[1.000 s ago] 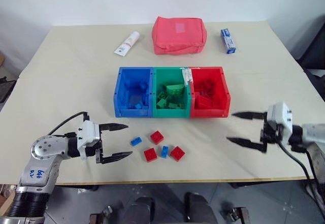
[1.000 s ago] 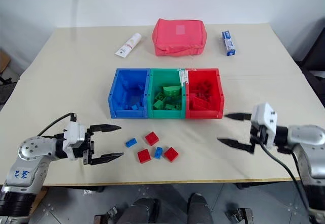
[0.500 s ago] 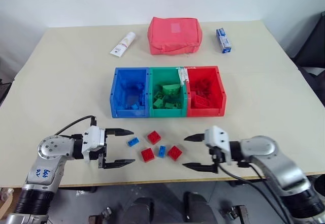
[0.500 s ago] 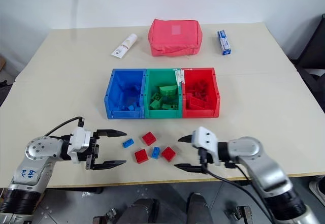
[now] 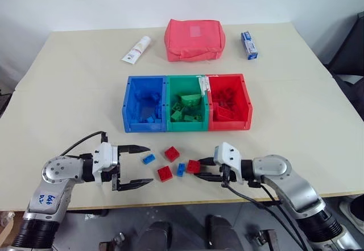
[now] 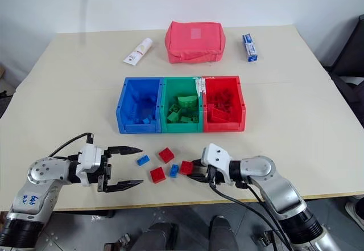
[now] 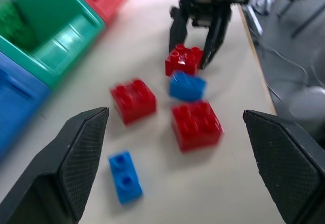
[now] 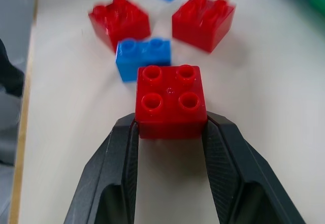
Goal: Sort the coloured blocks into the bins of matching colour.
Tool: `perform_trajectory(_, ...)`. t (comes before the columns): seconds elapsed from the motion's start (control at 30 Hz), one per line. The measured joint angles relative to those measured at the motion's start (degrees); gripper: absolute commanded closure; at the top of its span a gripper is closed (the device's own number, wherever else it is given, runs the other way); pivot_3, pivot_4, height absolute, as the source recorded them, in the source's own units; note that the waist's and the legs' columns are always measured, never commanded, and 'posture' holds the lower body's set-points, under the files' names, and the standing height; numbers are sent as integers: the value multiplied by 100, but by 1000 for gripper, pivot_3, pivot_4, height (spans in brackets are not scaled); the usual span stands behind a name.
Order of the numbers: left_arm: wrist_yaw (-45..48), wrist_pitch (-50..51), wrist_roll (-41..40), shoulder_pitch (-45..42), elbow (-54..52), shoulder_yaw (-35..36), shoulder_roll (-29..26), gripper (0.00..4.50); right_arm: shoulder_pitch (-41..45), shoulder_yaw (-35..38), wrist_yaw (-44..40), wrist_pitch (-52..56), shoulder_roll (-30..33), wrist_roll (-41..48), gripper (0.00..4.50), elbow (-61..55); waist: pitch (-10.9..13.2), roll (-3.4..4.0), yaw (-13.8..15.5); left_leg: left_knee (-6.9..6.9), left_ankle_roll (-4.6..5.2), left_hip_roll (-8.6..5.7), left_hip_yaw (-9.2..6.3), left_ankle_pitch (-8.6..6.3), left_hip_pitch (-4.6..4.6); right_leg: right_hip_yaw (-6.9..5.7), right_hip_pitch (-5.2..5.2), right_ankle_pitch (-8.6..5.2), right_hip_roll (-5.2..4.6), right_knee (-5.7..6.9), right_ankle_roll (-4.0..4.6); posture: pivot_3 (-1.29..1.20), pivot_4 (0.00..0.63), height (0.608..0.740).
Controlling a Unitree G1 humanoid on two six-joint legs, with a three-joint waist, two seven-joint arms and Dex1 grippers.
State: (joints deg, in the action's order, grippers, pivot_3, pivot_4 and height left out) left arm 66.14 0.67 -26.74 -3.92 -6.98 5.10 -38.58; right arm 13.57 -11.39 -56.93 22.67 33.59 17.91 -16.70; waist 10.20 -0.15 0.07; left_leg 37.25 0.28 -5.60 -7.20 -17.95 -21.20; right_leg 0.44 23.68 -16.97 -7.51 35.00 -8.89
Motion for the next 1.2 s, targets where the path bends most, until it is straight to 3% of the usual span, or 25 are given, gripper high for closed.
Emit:
perform_trajectory(0.2,-643,369,-201,-8,-158,319,292,0,830,1287,381,168,-39,751,3085,294,0,0,-15,-2,-4,8,2,1,3,0,1,1,6,1,2,0,150,740)
perform_trajectory(0.4,-1128,593,-268,-68,-191,488,553,0,2300,1528,1232,57,-79,208,3085,2039,0,0,-20,-7,-6,8,6,2,0,0,9,3,7,4,9,0,150,740)
perform_trajectory(0.6,-1154,635,-267,-117,-189,523,565,0,2706,1389,1267,-149,-195,-103,940,2934,0,0,-21,-9,-1,6,6,-1,-12,-2,14,3,4,10,10,0,150,740)
perform_trajectory(0.7,-1090,625,-254,-180,-117,563,437,0,2419,1445,880,-277,46,13,43,2658,0,0,5,-9,2,5,0,-3,-15,-9,12,3,4,6,10,0,150,740)
perform_trajectory(1.0,-569,219,-57,-170,345,670,49,0,107,1971,-1172,-570,1206,1045,43,859,0,0,-17,-3,8,10,14,-13,-6,-5,3,4,6,-15,8,0,150,740)
perform_trajectory(1.2,109,-160,469,8,343,127,-445,0,-841,2244,-1581,-1239,1326,1039,43,695,1,0,5,9,6,15,30,-12,4,-3,-6,15,3,-11,3,0,150,740)
